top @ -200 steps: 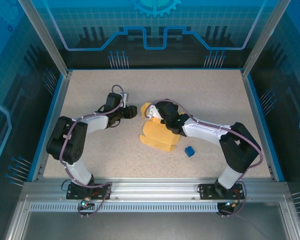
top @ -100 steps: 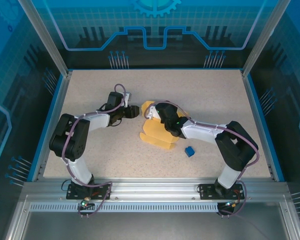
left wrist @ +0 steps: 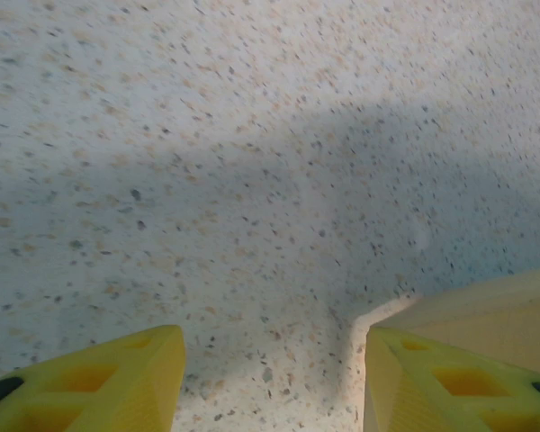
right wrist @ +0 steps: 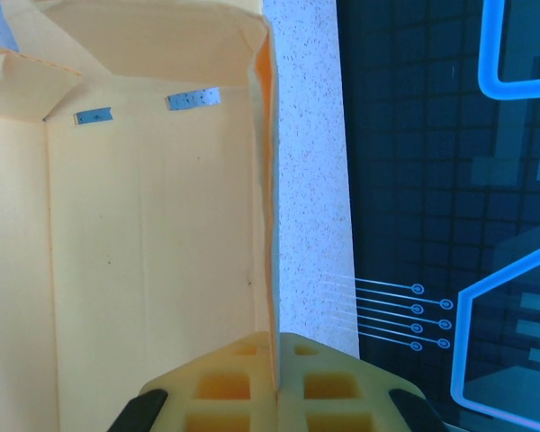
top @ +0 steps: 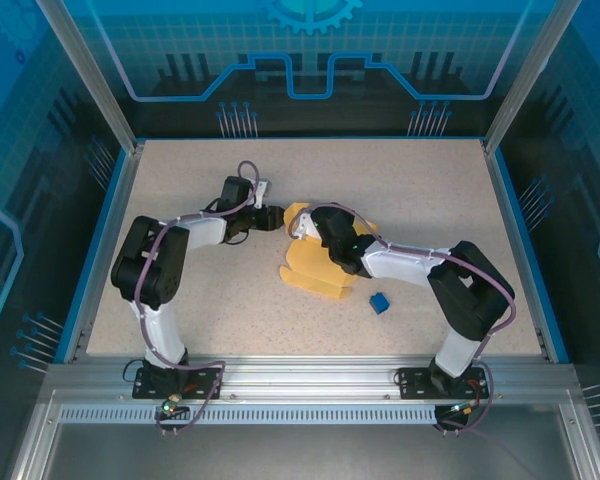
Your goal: Fold the paper box
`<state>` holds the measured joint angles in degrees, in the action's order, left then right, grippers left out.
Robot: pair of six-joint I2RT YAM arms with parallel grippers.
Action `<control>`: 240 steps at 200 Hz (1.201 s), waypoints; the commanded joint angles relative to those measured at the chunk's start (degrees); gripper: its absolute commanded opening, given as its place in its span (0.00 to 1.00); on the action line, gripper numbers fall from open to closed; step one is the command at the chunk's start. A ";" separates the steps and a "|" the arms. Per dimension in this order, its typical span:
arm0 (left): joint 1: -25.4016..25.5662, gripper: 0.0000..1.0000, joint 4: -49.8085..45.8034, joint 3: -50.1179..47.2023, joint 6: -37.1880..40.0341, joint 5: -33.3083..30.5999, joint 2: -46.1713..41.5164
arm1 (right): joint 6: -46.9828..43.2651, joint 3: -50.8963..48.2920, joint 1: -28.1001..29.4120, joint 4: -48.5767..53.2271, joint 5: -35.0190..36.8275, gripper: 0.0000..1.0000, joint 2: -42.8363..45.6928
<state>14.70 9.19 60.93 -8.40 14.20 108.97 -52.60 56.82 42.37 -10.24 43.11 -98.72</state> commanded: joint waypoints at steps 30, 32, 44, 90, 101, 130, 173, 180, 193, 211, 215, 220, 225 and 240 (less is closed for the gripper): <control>1.42 0.57 0.18 1.21 3.72 8.63 0.47 | 1.30 0.72 -0.36 1.60 -0.31 0.02 -0.53; 1.46 0.57 0.32 1.15 3.61 8.76 0.46 | 1.39 0.68 -0.40 1.69 -0.40 0.02 -0.56; 1.64 0.57 1.09 0.80 3.13 9.65 0.15 | 1.92 0.77 -0.66 2.17 -0.86 0.01 -0.34; 1.74 0.57 4.20 -0.50 1.29 13.48 -0.60 | 4.75 1.15 -2.11 4.84 -3.90 0.01 0.54; 1.74 0.57 4.34 -0.56 1.24 13.75 -0.75 | 5.44 1.41 -2.44 5.41 -4.66 0.01 0.63; 1.69 0.57 2.94 -0.63 1.99 12.57 -0.92 | 6.44 2.12 -3.34 6.75 -6.14 0.01 0.57; 1.65 0.57 -1.70 -0.52 3.44 9.01 -0.60 | 7.23 2.90 -4.17 8.04 -6.99 0.01 0.07; 1.68 0.57 -1.64 -0.83 3.44 9.32 -0.47 | 7.38 2.97 -4.27 8.09 -7.07 0.01 0.02; 1.74 0.57 -1.10 -1.45 3.15 10.62 -0.33 | 7.59 3.20 -4.35 8.30 -7.25 0.01 -0.16; 2.20 0.57 0.33 -2.21 3.06 12.33 -0.37 | 7.64 3.48 -4.32 8.44 -7.32 0.01 -0.37; 2.38 0.57 0.43 -2.21 3.19 12.70 -0.42 | 7.71 3.50 -4.32 8.48 -7.34 0.01 -0.37; 2.67 0.57 0.63 -2.24 3.47 13.09 -0.42 | 7.69 3.52 -4.31 8.40 -7.34 0.01 -0.47; 3.01 0.57 0.78 -2.22 3.71 13.43 -0.42 | 7.69 3.54 -4.29 8.39 -7.34 0.01 -0.51; 3.90 0.57 1.06 -2.22 4.45 13.92 -0.51 | 7.69 3.48 -4.31 8.46 -7.16 0.01 -0.37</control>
<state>16.86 9.43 59.31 -5.96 25.04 109.14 -46.02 58.78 38.54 -2.96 36.73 -98.72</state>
